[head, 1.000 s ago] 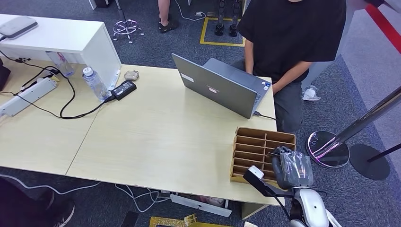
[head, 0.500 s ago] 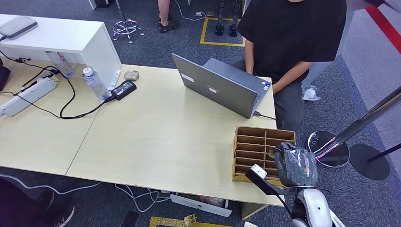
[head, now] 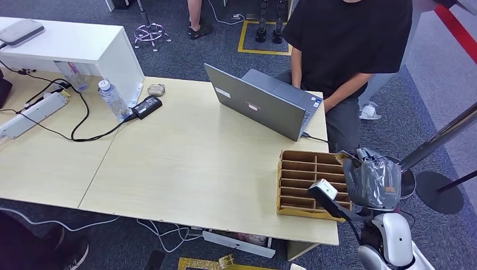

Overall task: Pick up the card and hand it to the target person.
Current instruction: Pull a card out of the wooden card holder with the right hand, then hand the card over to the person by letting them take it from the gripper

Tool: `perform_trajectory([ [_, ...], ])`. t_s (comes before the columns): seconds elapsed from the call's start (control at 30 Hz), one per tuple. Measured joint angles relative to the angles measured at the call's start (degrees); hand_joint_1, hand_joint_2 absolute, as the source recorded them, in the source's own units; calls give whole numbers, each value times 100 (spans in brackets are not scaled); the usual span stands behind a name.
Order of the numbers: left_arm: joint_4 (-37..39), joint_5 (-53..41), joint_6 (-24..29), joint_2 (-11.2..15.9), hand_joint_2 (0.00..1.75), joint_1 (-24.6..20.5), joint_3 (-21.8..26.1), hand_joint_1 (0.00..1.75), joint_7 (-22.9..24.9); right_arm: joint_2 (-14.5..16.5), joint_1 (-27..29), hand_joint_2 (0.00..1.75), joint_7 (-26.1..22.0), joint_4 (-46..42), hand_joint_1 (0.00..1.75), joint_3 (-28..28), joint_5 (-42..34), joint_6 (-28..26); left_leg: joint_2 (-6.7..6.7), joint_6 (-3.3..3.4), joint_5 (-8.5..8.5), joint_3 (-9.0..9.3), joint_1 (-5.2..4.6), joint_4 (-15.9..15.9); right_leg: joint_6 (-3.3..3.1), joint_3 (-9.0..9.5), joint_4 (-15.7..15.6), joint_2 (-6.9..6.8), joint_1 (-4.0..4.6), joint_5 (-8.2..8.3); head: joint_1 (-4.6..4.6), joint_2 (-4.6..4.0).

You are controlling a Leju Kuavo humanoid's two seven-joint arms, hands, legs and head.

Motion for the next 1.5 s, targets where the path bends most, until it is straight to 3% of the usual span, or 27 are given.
perform_trajectory([
  [0.37,0,-138,-60,2,0,-6,-17,0,-78,259,-932,175,-1170,707,146,66,-1231,-150,-2,0,1,-4,0,-1,0,1,2,-3,0,0,0,0],
  [0.6,0,-229,-157,9,0,-13,-38,0,-156,692,-1607,175,-1807,2055,144,207,-1794,-247,-4,1,1,-7,0,-1,0,0,3,-5,0,0,1,0],
  [0.77,0,-234,-193,16,0,-22,-45,0,-181,1062,-1973,175,-1977,3208,142,317,-1789,-445,-6,1,2,-7,1,0,0,0,3,-8,1,0,1,0],
  [1.07,0,-235,-208,38,0,-26,-121,0,-168,1477,-2302,175,-1736,4482,144,513,-1465,-576,-6,1,2,-11,0,0,-1,-6,2,-8,1,0,0,0],
  [1.4,0,-240,-213,46,0,-24,-128,0,-175,1538,-2360,175,-1454,4833,134,605,-1117,-690,-5,2,2,-11,0,1,0,-6,2,-6,0,0,1,0],
  [1.47,0,-235,-191,49,0,-23,-128,0,-175,1545,-2364,175,-1430,4863,126,613,-1081,-691,-5,2,2,-10,0,1,0,-6,2,-6,0,0,0,0],
  [1.5,0,-228,-156,44,0,-23,-128,0,-175,1547,-2364,175,-1414,4874,106,620,-1059,-690,-5,2,2,-10,0,1,0,-6,2,-6,0,0,1,0],
])
